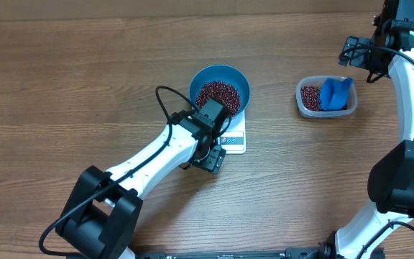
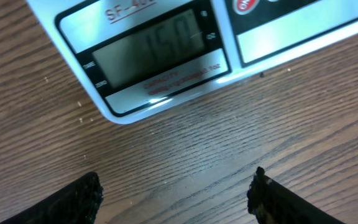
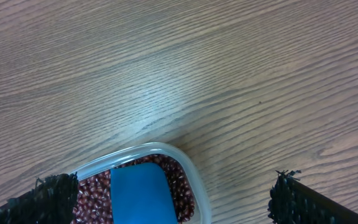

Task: Scoop item into bowl and weigh 150g on scale

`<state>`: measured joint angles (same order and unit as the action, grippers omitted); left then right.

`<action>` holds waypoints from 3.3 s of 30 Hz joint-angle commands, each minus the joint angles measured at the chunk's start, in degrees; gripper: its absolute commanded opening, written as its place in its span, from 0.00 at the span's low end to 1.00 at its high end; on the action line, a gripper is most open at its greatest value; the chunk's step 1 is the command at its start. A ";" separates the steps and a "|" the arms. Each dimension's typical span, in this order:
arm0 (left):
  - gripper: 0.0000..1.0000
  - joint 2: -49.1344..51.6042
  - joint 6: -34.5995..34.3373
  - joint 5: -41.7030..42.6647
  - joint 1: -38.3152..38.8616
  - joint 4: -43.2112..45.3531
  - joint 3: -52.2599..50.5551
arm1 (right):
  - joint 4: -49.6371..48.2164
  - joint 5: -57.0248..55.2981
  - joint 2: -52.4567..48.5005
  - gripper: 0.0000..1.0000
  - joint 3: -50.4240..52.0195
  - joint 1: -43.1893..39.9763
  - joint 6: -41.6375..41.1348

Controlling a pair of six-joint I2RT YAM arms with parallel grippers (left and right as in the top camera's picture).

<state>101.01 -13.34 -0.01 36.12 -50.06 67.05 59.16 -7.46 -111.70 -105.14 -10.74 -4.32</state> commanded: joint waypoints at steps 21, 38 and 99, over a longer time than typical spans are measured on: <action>0.91 4.63 4.61 -1.99 -0.15 1.33 0.72 | -0.35 -0.22 1.31 1.00 -1.38 0.07 -0.39; 0.94 4.61 5.66 -1.25 -2.12 4.83 0.96 | -0.35 -0.22 1.31 1.00 -1.38 0.07 -0.42; 0.83 17.51 -4.74 10.03 -12.46 -14.93 42.62 | -0.35 -0.22 1.31 1.00 -1.38 0.07 -0.39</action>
<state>117.03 -16.84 7.70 24.01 -64.34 109.23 59.13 -7.49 -111.70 -105.14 -10.74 -4.32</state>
